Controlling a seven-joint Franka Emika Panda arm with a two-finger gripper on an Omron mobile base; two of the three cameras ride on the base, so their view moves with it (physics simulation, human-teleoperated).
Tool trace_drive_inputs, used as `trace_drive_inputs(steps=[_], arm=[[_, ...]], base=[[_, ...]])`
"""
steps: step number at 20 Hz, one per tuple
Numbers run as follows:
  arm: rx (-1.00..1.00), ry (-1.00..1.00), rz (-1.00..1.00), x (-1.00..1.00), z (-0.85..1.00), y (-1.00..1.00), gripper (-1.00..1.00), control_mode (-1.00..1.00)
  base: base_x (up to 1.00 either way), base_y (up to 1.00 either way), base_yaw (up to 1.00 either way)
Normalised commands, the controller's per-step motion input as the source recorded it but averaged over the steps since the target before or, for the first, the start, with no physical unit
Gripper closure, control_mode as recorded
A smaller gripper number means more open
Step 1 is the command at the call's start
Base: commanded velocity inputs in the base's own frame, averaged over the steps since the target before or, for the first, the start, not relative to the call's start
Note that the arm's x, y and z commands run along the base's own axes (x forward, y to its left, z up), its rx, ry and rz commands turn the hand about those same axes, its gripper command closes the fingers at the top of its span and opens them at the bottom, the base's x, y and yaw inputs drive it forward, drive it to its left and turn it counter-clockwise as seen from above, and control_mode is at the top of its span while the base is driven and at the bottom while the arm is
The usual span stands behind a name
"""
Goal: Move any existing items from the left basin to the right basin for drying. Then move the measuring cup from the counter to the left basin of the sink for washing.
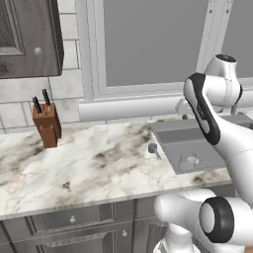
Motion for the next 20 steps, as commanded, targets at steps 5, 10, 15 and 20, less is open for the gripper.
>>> trace_drive_inputs(steps=[5,10,15,20], arm=[[-0.05,0.00,0.00,0.00,-0.32,-0.32,-1.00,-1.00],[0.00,0.01,-0.05,0.01,-0.33,-0.28,-1.00,-1.00],[0.00,0.02,-0.13,0.12,-0.34,-0.23,-1.00,-1.00],[0.00,0.09,-0.14,0.21,-0.25,-0.29,-1.00,-1.00]], base=[[0.00,0.00,0.00],[0.00,0.00,0.00],[0.00,0.00,0.00],[0.00,0.00,0.00]])
